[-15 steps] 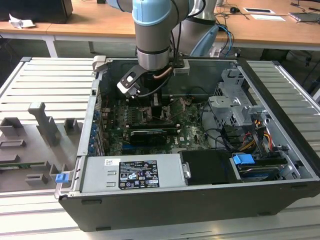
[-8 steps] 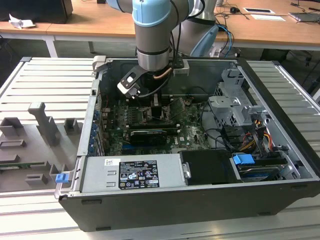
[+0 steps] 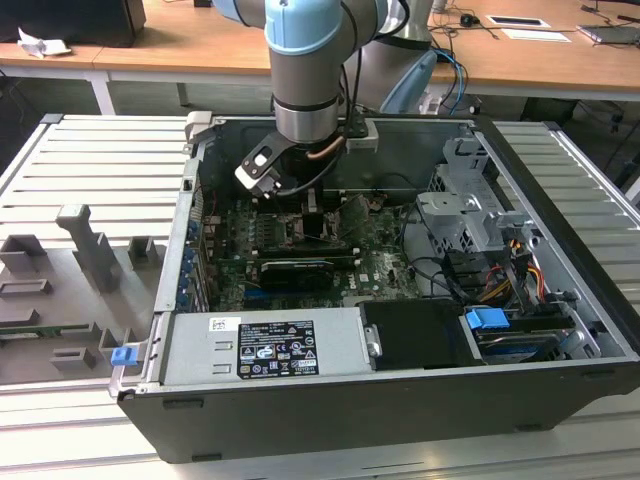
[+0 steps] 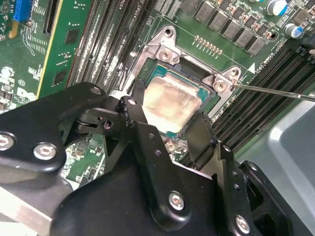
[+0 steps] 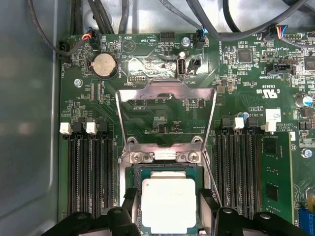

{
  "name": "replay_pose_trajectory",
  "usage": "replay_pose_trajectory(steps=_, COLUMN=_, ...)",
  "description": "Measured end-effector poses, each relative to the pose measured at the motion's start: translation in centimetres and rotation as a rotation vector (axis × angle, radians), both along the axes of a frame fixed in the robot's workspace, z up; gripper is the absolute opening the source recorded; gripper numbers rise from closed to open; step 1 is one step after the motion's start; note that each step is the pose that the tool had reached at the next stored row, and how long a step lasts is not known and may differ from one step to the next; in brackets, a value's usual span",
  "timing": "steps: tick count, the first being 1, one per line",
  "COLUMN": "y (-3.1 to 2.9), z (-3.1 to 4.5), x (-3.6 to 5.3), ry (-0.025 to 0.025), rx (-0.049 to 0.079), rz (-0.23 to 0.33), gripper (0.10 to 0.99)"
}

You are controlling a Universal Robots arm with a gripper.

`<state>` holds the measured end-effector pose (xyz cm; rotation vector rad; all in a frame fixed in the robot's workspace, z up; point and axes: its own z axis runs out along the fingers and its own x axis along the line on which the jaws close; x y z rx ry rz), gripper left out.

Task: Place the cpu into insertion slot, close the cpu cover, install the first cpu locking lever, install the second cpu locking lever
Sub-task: 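Place the cpu into insertion slot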

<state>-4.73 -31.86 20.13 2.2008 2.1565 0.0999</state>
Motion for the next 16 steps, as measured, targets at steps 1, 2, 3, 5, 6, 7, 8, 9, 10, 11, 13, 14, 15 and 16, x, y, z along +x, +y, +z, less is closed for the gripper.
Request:
replay_pose_trajectory(steps=1, y=0.02, z=0.0, x=0.14, ry=0.0, rx=0.0, rz=0.0, gripper=0.604)
replay_pose_trajectory(steps=2, y=0.06, z=-0.04, x=0.35, ry=0.0001, rx=0.001, rz=0.0, gripper=0.604)
replay_pose_trajectory(steps=3, y=0.07, z=-0.07, x=0.37, ry=0.0001, rx=0.001, rz=0.0, gripper=0.604)
replay_pose_trajectory(steps=5, y=0.1, z=-0.11, x=0.39, ry=0.0002, rx=0.003, rz=0.001, gripper=0.604)
replay_pose_trajectory(steps=6, y=0.12, z=-0.14, x=0.39, ry=0.0002, rx=0.005, rz=0.001, gripper=0.604)
replay_pose_trajectory(steps=7, y=0.16, z=-0.18, x=0.4, ry=0.0002, rx=0.008, rz=0.002, gripper=0.604)
replay_pose_trajectory(steps=8, y=0.19, z=-0.22, x=0.42, ry=0.0001, rx=0.009, rz=0.003, gripper=0.604)
replay_pose_trajectory(steps=9, y=0.19, z=-0.22, x=0.42, ry=0.0001, rx=0.01, rz=0.003, gripper=0.604)
replay_pose_trajectory(steps=10, y=0.19, z=-0.12, x=0.42, ry=0.0002, rx=0.01, rz=0.003, gripper=0.604)
replay_pose_trajectory(steps=11, y=0.19, z=0.19, x=0.43, ry=0.0001, rx=0.01, rz=0.003, gripper=0.604)
replay_pose_trajectory(steps=13, y=0.19, z=0.45, x=0.42, ry=0.0001, rx=0.01, rz=0.003, gripper=0.604)
replay_pose_trajectory(steps=14, y=0.19, z=0.61, x=0.42, ry=0.0001, rx=0.01, rz=0.003, gripper=0.604)
replay_pose_trajectory(steps=15, y=0.19, z=0.73, x=0.42, ry=0.0002, rx=0.01, rz=0.003, gripper=0.604)
replay_pose_trajectory(steps=16, y=0.19, z=0.89, x=0.43, ry=0.0003, rx=0.01, rz=0.003, gripper=0.604)
